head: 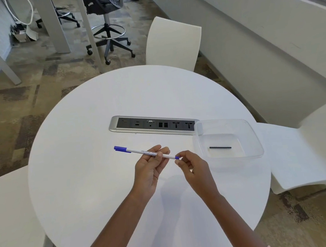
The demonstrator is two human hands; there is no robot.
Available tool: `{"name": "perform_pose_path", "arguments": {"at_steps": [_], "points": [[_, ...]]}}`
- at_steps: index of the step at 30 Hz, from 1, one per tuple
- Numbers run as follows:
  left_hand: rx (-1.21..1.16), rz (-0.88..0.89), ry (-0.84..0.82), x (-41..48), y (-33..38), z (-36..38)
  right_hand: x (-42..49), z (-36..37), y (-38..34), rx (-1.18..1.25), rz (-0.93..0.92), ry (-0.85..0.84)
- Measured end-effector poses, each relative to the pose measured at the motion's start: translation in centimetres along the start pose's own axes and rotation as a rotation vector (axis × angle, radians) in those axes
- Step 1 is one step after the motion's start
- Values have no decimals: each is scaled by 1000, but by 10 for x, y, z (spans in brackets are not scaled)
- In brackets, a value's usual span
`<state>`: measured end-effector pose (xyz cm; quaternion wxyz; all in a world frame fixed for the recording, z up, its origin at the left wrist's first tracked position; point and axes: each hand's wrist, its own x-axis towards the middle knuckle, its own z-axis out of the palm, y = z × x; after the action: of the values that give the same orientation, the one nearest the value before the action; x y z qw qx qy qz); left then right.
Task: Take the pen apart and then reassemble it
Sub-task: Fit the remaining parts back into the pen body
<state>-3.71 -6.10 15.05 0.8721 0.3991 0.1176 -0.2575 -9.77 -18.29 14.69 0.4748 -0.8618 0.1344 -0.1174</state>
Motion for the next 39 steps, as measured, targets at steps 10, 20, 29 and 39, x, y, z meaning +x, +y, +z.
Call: {"name": "perform_pose_path", "arguments": {"at_steps": [10,20,29,39], "points": [[-103,-12,37,5,5,-2,7,-1,6,-136,-134,63],[-87,7,55,5,6,-1,13,1,8,-424,-305,114],[7,43,49,3,4,1,20,-7,-2,-358,-153,-121],[49,54,10,2,6,3,25,-22,-8,366,381,-334]]}}
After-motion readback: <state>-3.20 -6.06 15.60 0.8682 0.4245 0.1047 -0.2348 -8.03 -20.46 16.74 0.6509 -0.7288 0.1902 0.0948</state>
